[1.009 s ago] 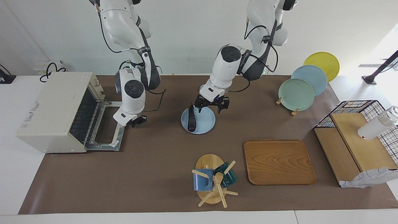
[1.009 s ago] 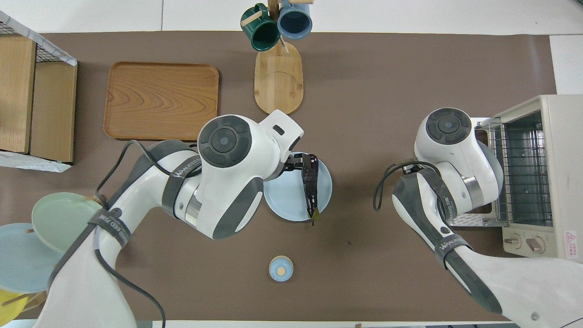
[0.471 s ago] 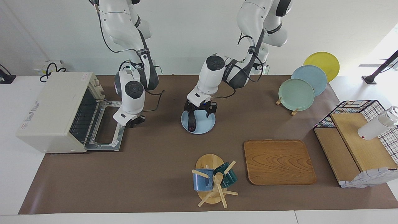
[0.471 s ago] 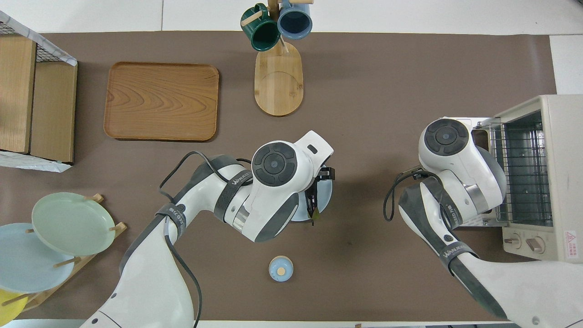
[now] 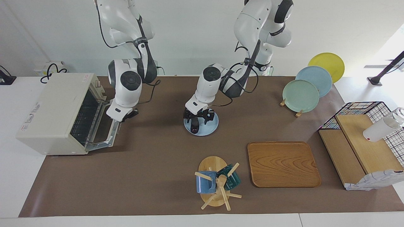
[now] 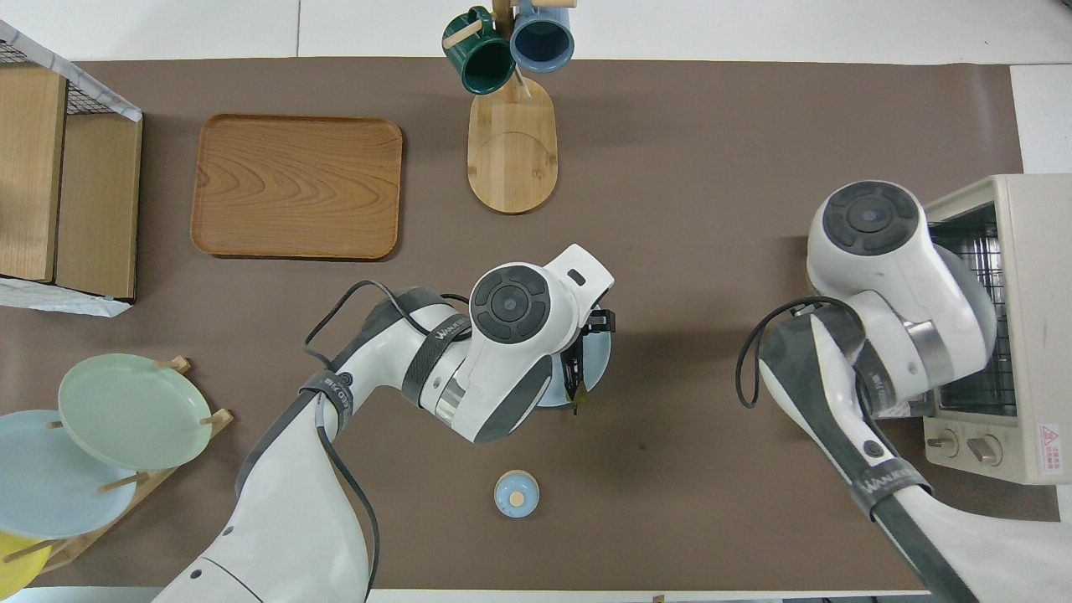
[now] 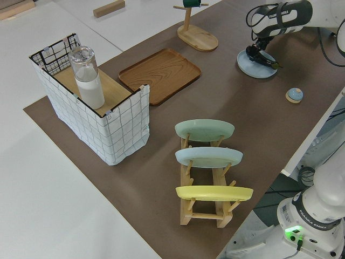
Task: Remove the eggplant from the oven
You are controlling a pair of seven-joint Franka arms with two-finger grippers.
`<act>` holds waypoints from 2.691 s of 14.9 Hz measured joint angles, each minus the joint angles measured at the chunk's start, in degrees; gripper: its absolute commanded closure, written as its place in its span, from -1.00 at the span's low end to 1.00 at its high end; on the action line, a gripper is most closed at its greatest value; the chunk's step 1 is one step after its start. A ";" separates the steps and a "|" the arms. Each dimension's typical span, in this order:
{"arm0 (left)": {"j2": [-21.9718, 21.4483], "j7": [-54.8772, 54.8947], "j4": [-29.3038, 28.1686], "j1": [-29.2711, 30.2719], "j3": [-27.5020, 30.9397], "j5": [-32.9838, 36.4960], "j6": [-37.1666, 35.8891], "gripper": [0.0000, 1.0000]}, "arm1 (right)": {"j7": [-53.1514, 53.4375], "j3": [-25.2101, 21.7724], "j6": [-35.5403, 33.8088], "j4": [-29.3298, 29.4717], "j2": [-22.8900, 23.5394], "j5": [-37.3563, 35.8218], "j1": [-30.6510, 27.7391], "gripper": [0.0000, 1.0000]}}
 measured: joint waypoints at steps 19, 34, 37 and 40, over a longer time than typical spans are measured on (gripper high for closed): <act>-4.86 3.19 3.33 7.74 1.25 0.00 -10.27 1.00 | -9.09 -0.24 -14.46 11.58 -9.88 20.35 -9.22 1.00; 10.31 31.27 20.80 35.77 1.54 4.83 -14.29 1.00 | -6.52 -2.71 -17.57 16.97 -5.01 20.91 -9.36 -1.00; 10.48 31.43 19.66 35.76 1.32 4.88 -11.30 1.00 | -6.48 -3.75 -17.63 17.65 -5.04 20.91 -9.35 -1.00; 10.48 31.63 18.86 35.76 1.29 4.90 -10.18 -0.99 | -5.53 -3.93 -17.78 18.36 -5.64 20.92 -9.35 -1.00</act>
